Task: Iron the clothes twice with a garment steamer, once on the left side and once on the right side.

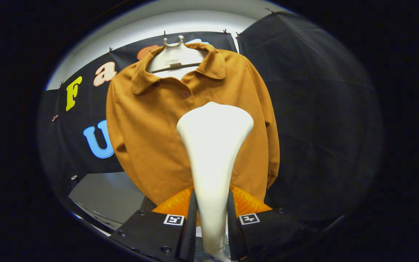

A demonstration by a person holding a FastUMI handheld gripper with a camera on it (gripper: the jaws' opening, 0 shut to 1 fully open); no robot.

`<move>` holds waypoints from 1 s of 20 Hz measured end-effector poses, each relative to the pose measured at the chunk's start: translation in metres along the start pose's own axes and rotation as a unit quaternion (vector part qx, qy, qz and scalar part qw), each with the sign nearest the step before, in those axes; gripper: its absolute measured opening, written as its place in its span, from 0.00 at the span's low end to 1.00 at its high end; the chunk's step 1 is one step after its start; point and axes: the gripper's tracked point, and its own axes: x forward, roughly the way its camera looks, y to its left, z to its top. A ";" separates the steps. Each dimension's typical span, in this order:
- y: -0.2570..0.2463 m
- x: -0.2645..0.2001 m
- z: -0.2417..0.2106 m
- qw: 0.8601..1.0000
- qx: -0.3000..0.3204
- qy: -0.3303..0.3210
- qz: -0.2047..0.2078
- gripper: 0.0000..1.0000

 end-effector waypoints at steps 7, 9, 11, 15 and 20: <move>0.084 -0.015 0.038 0.998 -0.032 -0.050 0.030 0.40; 0.109 -0.020 0.043 0.997 -0.039 -0.058 0.041 0.40; 0.130 -0.026 0.047 0.996 -0.042 -0.063 0.051 0.40; 0.163 -0.039 0.047 0.995 -0.048 -0.068 0.050 0.40; 0.193 -0.056 0.051 0.994 -0.054 -0.083 0.044 0.40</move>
